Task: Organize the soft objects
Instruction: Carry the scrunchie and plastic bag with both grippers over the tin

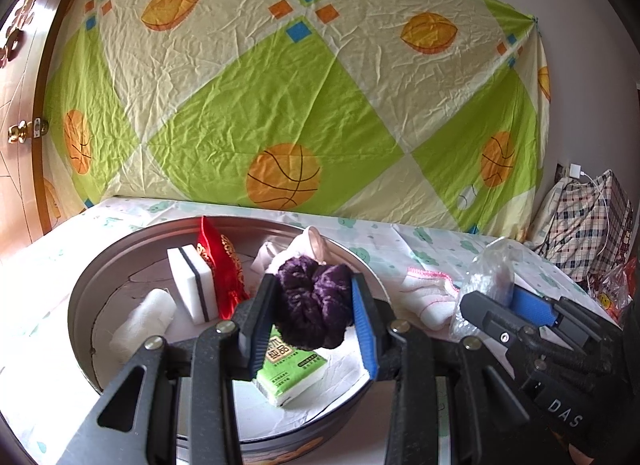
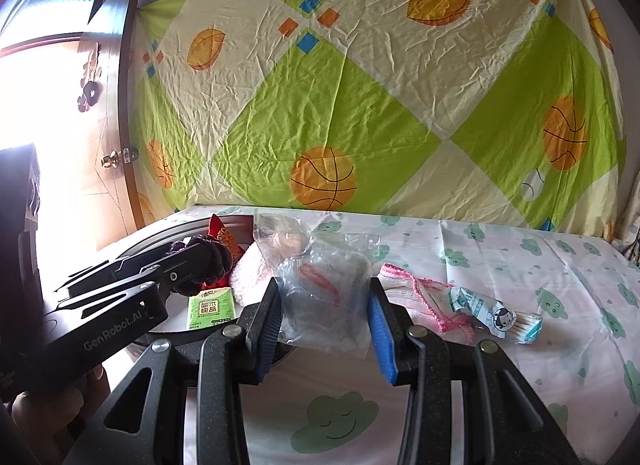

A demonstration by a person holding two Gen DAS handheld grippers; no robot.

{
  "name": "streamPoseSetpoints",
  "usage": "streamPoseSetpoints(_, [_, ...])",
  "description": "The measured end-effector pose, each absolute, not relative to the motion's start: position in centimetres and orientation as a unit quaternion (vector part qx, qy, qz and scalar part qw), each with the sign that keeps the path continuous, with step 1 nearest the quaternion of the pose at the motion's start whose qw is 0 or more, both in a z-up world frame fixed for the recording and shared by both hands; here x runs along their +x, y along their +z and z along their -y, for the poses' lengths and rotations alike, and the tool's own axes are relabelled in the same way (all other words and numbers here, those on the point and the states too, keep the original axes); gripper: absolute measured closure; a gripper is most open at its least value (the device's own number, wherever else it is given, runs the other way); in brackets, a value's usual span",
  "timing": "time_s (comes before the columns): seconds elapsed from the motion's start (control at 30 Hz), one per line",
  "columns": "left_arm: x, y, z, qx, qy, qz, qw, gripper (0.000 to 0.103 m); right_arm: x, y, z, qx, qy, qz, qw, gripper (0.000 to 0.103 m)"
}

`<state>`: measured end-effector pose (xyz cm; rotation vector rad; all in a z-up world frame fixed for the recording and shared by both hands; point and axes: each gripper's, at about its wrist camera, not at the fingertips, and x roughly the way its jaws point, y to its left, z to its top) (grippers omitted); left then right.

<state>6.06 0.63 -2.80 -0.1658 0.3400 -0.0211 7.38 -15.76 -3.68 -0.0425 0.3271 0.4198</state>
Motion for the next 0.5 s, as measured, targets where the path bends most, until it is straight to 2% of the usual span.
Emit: streamPoseSetpoints(0.5, [5.8,-2.9,-2.1,-0.093,-0.008,-0.170,0.981,0.067,7.4,-3.5,14.2,-0.033,0.220,-0.165,0.961,0.060])
